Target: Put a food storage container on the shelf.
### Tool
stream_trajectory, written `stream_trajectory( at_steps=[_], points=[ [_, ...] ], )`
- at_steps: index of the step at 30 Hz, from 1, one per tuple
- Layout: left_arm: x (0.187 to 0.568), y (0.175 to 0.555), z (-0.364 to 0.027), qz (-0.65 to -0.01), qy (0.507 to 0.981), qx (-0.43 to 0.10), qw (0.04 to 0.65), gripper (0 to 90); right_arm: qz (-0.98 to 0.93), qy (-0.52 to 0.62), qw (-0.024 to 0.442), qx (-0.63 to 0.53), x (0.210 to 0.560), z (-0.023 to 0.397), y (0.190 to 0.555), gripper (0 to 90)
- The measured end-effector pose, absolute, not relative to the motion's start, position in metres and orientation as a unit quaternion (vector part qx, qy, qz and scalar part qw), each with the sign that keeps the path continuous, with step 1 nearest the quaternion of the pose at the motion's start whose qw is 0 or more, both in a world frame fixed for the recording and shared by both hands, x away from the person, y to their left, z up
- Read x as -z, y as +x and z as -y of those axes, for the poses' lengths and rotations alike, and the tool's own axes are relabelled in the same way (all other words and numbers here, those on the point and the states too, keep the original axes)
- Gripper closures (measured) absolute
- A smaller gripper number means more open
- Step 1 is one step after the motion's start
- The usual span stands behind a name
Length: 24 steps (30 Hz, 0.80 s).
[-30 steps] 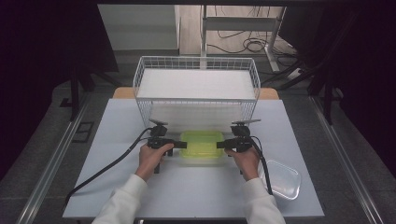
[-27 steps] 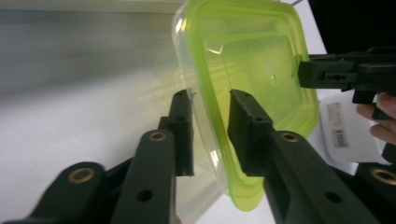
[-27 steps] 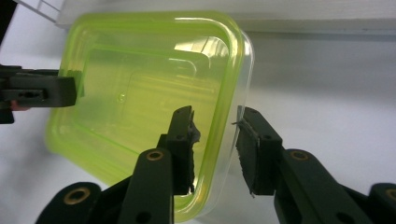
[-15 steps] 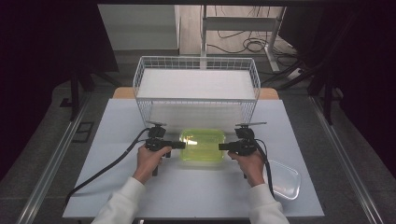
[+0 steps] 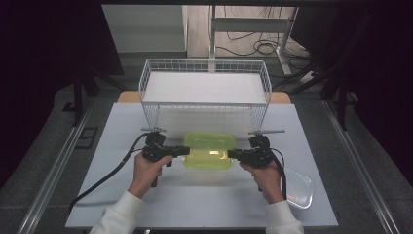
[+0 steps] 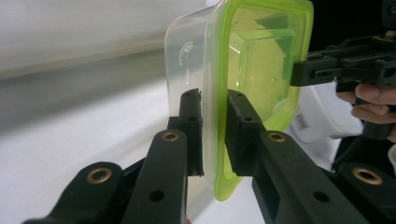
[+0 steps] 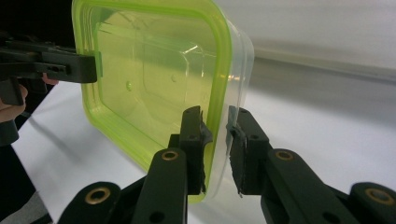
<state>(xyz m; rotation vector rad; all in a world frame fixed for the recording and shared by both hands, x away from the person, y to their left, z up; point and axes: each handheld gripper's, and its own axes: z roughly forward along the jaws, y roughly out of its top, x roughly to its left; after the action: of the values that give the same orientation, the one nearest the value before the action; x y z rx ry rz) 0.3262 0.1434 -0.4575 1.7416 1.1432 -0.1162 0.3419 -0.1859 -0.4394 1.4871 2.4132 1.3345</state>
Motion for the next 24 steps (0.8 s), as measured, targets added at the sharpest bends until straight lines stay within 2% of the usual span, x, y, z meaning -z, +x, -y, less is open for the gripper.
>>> stream_trajectory(
  at_steps=[10,17,24],
  points=[
    [0.435,0.307,-0.155,-0.447,0.716,0.026,0.535,78.1,-0.777,0.436,0.036,-0.452,0.415,0.179,0.321,75.4],
    [0.42,0.297,-0.153,-0.434,0.727,-0.012,0.532,78.2,-0.78,0.421,0.045,-0.46,0.409,0.178,0.317,75.2],
    [0.408,0.292,-0.152,-0.42,0.726,-0.019,0.544,78.2,-0.776,0.407,0.061,-0.478,0.396,0.182,0.31,75.3]
  ],
)
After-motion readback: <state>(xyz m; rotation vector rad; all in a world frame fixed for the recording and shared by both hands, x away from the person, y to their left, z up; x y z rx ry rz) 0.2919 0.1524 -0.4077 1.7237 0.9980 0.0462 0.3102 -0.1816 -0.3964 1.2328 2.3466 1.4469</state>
